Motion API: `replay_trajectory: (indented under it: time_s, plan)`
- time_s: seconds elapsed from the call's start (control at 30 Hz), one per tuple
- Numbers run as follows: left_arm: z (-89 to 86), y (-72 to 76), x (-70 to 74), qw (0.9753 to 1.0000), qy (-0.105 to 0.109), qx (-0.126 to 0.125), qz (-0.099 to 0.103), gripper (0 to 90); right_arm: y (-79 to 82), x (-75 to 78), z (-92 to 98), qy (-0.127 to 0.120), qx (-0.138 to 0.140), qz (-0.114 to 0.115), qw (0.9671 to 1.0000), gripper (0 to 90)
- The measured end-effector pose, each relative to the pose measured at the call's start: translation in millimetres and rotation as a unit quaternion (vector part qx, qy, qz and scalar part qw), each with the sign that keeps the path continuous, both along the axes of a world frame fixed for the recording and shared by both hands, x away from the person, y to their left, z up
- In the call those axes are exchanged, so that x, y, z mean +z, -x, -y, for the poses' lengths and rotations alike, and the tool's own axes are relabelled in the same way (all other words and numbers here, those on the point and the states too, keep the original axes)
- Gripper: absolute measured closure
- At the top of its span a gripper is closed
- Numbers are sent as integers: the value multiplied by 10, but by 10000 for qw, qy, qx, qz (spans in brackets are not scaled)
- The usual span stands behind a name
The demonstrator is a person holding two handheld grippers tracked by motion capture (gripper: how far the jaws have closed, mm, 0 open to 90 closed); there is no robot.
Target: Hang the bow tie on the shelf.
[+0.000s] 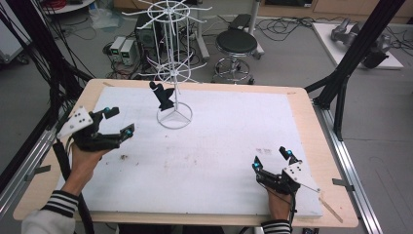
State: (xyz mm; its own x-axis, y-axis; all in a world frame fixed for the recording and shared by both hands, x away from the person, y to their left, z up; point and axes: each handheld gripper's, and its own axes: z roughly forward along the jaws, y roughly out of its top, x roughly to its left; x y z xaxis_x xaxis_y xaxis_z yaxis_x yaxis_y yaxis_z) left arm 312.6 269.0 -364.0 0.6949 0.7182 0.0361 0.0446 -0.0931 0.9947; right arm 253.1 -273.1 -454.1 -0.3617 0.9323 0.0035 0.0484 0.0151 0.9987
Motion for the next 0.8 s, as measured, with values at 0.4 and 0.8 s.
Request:
replay_trajectory:
  time_s: [0.4,0.8]
  plan:
    - [-208,270,-794,9992,303,270,17,166,0,0,-5,-3,-3,0,10000,55]
    - [-257,366,-912,9954,580,673,356,160,1,-1,-5,15,-11,11,10000,55]
